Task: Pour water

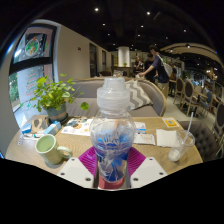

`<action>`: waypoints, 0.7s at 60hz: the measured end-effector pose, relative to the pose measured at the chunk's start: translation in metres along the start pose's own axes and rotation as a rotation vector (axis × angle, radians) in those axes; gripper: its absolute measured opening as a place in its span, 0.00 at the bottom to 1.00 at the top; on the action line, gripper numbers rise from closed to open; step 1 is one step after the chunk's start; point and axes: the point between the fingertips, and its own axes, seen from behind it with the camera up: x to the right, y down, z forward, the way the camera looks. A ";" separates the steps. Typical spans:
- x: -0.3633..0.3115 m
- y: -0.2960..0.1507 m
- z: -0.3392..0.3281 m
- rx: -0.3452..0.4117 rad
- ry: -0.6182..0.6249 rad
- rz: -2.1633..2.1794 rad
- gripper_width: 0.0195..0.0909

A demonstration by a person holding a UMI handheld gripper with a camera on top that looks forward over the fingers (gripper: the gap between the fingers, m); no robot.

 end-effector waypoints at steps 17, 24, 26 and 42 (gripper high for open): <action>-0.009 0.028 0.004 0.039 -0.057 -0.009 0.33; -0.009 0.030 0.005 0.029 -0.053 -0.008 0.43; -0.009 0.035 0.005 -0.001 -0.054 -0.004 0.46; 0.002 0.045 -0.045 -0.119 0.021 -0.012 0.93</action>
